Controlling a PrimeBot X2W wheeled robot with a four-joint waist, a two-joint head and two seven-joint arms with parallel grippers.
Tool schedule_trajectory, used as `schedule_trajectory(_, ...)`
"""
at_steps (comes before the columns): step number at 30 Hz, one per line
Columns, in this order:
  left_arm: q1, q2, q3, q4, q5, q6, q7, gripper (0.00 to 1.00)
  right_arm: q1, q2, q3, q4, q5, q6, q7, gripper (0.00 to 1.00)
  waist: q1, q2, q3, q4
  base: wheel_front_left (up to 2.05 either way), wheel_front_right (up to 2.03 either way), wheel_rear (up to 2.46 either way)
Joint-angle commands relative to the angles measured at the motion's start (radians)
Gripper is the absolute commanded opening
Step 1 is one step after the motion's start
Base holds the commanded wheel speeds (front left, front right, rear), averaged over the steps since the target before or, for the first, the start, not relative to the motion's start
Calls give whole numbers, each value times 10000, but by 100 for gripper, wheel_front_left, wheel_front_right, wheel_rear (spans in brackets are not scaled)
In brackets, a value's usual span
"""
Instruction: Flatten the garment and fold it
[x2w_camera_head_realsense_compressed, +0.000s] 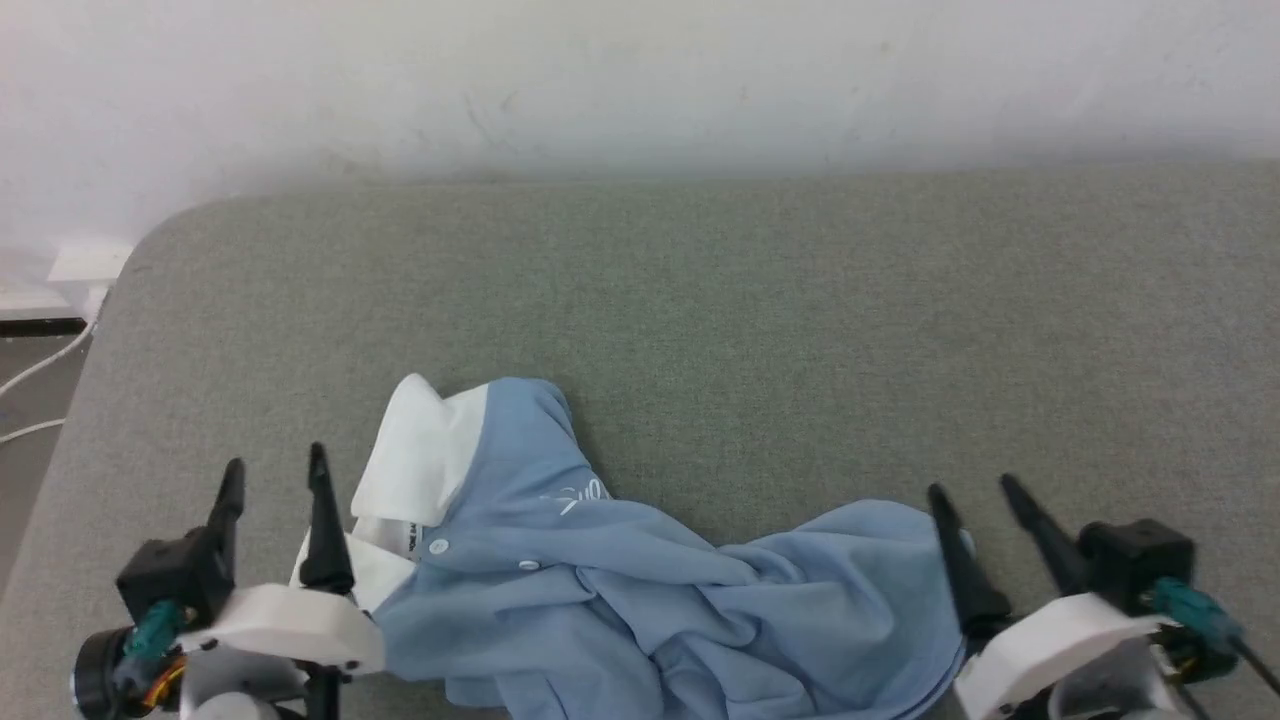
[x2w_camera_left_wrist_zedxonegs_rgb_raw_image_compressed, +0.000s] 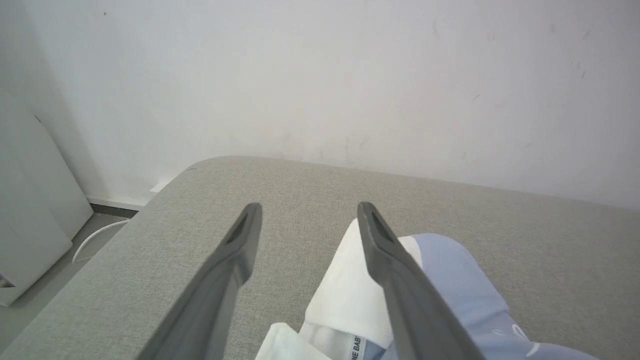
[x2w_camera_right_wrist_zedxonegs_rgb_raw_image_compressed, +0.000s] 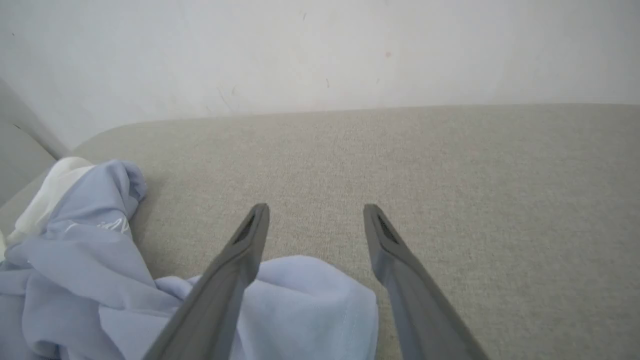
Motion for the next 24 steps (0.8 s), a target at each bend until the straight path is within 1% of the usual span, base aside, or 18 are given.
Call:
schedule_trajectory(1,215,-286,245,-139,433,-184,-46,100,-110,3,172,165,62,-9,191,100,1,-1,4,13,0,0,0)
schedule_trajectory(4,472,-961,823,-384,1348,-545,-47,100,-551,-267,814,730,302,-9,981,100,1,-1,86,92,0,0,0)
schedule_trajectory(6,592,-1374,1098,-477,1855,-782,-47,100,-998,-588,1465,1174,535,-9,1725,100,1,-1,123,201,0,0,0)
schedule_trajectory(9,705,-1828,1357,-451,2414,-1161,-48,100,-1849,-1187,2544,1741,996,-9,2843,100,1,-1,172,420,0,0,0)
schedule_trajectory(12,699,-2179,1583,-356,2802,-1513,-48,100,-2756,-1789,3544,2284,1484,-9,3905,100,1,-1,210,665,0,0,0)
schedule_trajectory(17,616,-2688,1893,-196,3267,-1999,-48,100,-4162,-2522,5134,3374,2585,-9,5775,100,1,-1,307,967,0,0,0)
schedule_trajectory(21,476,-3077,2053,-41,3522,-2371,-48,100,-4649,-2837,5763,4537,3299,-9,7273,100,1,-1,363,1225,0,0,0)
schedule_trajectory(24,456,-3321,2241,47,3678,-2592,-49,100,-4752,-2929,6127,5146,3687,-9,7992,100,1,-1,391,1325,0,0,0)
